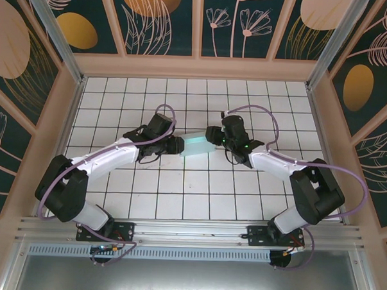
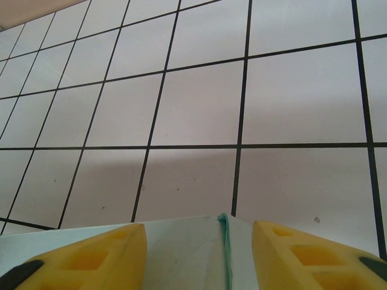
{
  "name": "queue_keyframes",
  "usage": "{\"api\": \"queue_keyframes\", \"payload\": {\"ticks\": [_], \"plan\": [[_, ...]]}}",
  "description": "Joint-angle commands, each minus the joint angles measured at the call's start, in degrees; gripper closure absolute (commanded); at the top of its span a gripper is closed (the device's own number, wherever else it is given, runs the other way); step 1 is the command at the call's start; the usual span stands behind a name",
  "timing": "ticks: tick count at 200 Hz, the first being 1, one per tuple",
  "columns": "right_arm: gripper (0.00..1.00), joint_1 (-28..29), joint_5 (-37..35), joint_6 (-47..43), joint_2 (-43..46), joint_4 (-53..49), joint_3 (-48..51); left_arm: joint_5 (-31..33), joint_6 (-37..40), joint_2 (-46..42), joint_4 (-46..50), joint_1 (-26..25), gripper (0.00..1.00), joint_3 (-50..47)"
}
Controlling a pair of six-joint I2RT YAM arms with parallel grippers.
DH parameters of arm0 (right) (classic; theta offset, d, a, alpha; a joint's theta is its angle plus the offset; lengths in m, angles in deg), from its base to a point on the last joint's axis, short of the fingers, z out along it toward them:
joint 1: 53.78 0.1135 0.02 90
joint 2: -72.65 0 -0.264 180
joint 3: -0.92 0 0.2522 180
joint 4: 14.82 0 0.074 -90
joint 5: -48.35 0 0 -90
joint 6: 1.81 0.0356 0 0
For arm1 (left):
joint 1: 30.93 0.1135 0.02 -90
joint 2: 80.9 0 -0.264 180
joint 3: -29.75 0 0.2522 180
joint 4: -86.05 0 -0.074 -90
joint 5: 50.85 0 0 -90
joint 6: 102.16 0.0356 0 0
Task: Fold the paper box
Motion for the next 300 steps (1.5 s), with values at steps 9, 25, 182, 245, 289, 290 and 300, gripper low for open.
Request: {"api": "queue_keyframes", "payload": {"ticks": [9, 25, 182, 245, 289, 290, 300], "plan": [[0.51, -0.79, 0.01, 1.40, -1.80, -0.28, 0.20, -1.94, 0.76, -5.40, -0.74, -0.18, 0.40, 0.24], [0.51, -0.79, 0.14, 1.23, -2.07, -0.36, 0.02, -4.72, -1.77, -7.32, -5.30, -0.14, 0.21, -0.71], [0.49, -2.67, 6.19, 2.07, -0.89, 0.78, -0.68, -0.41, -10.12, 4.85, -4.06, 2.11, 0.61, 1.18], [0.46, -7.26, 15.50, 7.49, 1.48, 5.30, 1.15, -1.38, -9.17, 6.83, -4.47, 2.13, 0.64, 1.48], [0.62, -8.24, 17.51, 8.86, -0.35, 5.59, 3.01, -1.95, -8.72, 7.58, -4.52, 2.18, 0.65, 1.58], [0.62, -8.25, 17.53, 8.91, -0.34, 5.65, 3.05, -1.95, -8.74, 7.58, -4.52, 2.14, 0.65, 1.60], [0.68, -8.32, 17.59, 9.28, -0.69, 6.12, 3.86, -1.95, -8.66, 7.68, -4.43, 2.10, 0.65, 1.52]]}}
